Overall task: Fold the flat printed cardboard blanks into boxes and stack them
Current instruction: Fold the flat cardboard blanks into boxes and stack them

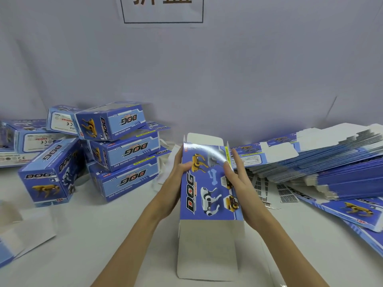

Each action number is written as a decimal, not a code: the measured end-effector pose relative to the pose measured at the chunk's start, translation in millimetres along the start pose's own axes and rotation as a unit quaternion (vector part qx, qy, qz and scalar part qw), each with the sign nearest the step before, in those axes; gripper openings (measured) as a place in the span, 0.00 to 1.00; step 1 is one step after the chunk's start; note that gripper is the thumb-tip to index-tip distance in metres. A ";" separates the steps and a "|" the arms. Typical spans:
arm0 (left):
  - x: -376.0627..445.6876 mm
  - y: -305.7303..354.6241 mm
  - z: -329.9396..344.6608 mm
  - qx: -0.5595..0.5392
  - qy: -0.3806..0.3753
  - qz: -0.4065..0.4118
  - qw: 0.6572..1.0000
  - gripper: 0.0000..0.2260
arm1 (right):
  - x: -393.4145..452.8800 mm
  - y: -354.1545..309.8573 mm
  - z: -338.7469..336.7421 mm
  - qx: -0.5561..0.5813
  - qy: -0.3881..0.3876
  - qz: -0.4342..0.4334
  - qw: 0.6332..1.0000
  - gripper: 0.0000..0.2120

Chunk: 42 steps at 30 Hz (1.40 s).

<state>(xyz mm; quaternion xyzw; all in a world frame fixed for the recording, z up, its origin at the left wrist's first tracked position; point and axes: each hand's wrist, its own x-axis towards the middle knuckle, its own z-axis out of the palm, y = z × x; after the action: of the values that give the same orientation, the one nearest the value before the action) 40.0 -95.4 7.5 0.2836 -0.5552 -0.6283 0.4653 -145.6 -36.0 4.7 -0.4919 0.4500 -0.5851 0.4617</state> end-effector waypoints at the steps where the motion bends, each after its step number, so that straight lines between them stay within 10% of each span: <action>1: 0.2 0.9 0.3 0.012 -0.002 -0.008 1.000 0.25 | -0.7 -1.2 -1.0 0.015 0.000 0.003 1.000 0.29; 7: 2.5 0.3 -7.7 0.060 0.031 -0.045 0.997 0.26 | -5.9 -5.8 -4.3 0.094 -0.012 0.048 0.994 0.16; 19: -0.3 4.7 -2.8 0.023 0.002 -0.051 0.998 0.21 | -2.8 -0.3 -3.2 0.025 -0.012 0.029 0.999 0.22; 25: 6.9 12.4 -1.4 0.085 0.018 -0.050 0.995 0.24 | -0.2 -3.9 3.7 0.017 0.139 -0.070 0.988 0.34; 32: 0.8 3.6 -22.9 -0.147 0.014 -0.162 0.976 0.19 | -2.6 -15.9 -10.2 0.214 0.112 0.043 0.969 0.23; 39: -4.1 -14.3 3.9 0.277 0.110 0.016 0.954 0.32 | -9.9 -2.4 18.3 0.195 0.023 0.076 0.978 0.31; 42: -1.3 -0.5 9.7 0.049 0.045 -0.051 0.996 0.38 | -11.4 -0.8 26.5 0.078 -0.025 0.039 0.996 0.31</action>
<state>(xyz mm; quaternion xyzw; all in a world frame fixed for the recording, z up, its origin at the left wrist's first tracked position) 32.0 -90.0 9.0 0.3623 -0.5484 -0.6101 0.4425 -118.4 -26.6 6.5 -0.4513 0.4101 -0.5875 0.5320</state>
